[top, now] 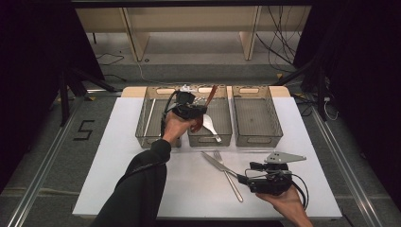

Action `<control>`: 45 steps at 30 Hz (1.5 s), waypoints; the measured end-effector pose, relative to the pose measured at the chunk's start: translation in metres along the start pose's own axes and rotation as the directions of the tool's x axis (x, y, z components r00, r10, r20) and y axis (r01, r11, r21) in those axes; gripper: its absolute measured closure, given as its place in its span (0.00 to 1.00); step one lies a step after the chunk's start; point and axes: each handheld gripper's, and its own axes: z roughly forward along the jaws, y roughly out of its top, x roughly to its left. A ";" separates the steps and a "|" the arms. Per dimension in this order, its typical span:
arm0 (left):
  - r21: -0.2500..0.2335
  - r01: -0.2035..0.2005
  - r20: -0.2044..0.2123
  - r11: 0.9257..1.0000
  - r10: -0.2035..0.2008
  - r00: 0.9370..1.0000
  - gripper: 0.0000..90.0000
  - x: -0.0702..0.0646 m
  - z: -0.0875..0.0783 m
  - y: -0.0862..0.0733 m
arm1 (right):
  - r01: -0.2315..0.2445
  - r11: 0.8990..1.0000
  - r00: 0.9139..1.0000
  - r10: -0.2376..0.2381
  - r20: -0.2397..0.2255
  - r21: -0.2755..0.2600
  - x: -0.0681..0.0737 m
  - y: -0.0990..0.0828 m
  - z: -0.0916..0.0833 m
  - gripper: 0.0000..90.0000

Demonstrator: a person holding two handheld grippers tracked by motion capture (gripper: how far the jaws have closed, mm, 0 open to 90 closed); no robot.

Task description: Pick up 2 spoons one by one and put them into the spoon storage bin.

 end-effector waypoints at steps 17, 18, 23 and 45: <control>0.059 0.024 -0.006 0.998 -0.024 1.000 0.75 0.000 0.009 -0.003 | -0.005 1.000 1.000 0.005 0.000 0.005 0.000 0.000 -0.001 0.31; 0.062 0.019 -0.011 0.998 -0.018 1.000 0.71 0.000 0.008 -0.003 | -0.006 1.000 1.000 0.006 0.000 0.004 0.000 0.000 -0.001 0.31; 0.077 0.020 0.008 0.997 -0.020 1.000 0.57 0.000 -0.002 -0.003 | 0.002 1.000 1.000 -0.002 0.002 0.003 0.000 0.000 0.000 0.31; 0.008 0.036 0.054 0.999 -0.036 0.998 0.25 0.008 -0.091 -0.035 | 0.013 0.999 1.000 -0.014 0.026 0.035 0.001 0.005 -0.001 0.31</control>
